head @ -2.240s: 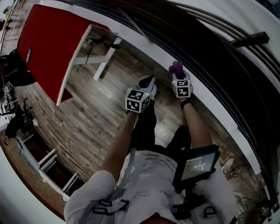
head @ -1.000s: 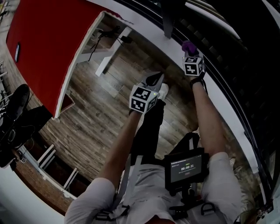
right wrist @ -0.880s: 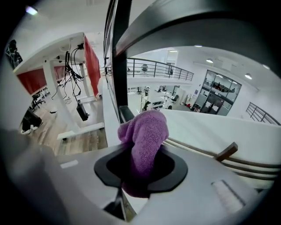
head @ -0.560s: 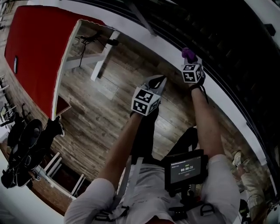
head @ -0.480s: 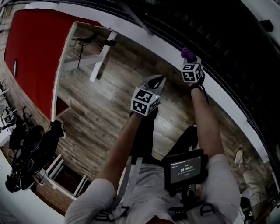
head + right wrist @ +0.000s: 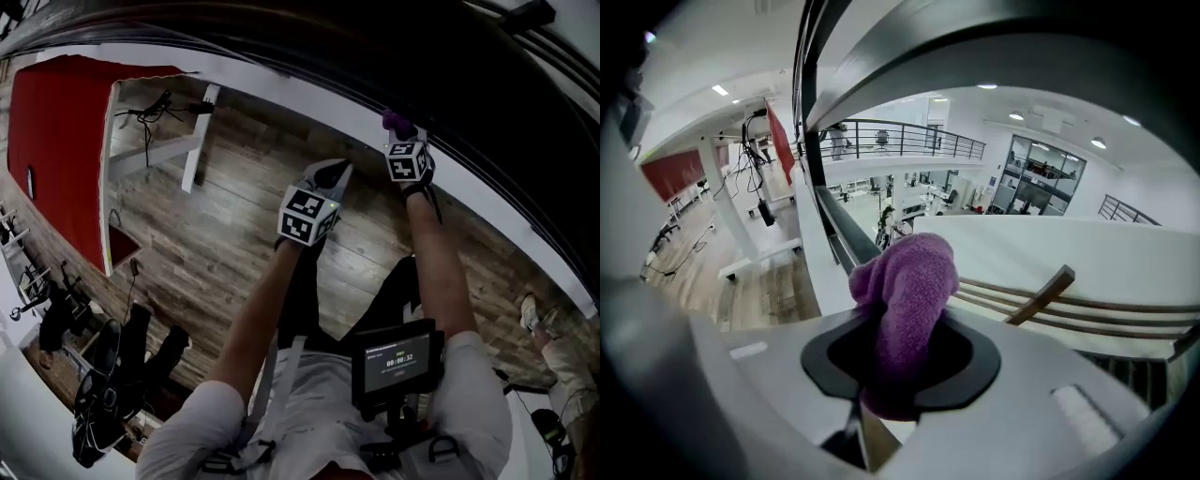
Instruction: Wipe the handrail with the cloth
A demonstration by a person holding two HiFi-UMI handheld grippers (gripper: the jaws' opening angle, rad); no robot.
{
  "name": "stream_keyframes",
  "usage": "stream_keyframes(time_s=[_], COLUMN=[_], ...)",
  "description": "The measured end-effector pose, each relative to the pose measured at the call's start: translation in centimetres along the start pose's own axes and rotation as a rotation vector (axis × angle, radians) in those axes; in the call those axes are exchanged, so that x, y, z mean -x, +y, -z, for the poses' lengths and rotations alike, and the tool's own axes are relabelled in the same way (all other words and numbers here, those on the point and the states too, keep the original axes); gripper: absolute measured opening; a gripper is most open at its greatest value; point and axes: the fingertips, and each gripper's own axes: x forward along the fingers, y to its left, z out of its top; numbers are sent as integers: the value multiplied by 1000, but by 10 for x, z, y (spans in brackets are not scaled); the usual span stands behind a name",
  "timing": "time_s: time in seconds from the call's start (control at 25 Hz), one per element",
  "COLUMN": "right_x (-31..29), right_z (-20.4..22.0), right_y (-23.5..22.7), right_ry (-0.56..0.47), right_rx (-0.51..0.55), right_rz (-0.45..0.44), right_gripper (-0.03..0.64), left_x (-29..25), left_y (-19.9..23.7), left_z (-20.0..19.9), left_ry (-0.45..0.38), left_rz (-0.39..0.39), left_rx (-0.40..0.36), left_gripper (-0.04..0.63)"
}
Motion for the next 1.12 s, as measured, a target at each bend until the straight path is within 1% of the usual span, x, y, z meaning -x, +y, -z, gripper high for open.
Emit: stream_keyframes(time_s=[0.24,0.52,0.84,0.92,1.04,1.12], right_x=[30,60,91,98,110,123], right_z=[43,98,148,156,173,191], right_y=[-41,-88,-133,-141,-159,-174], right_ry=[14,47,33,20,10,14], right_rx=[-66,-131,-160,-170,-203,-220], right_rz=[30,78,98,99,114,131], right_gripper=[95,95,95,95,95,95], left_x=[-27,-56,-93,-101,-111,-118], left_y=[-51,-96,-163,-177,-193,-212], left_z=[2,2,12,15,20,25], left_ry=[36,60,83,88,91,100], left_rz=[53,101,160,165,150,166], left_rx=[-51,-95,-142,-157,-196,-217], left_gripper=[1,2,2,2,0,0])
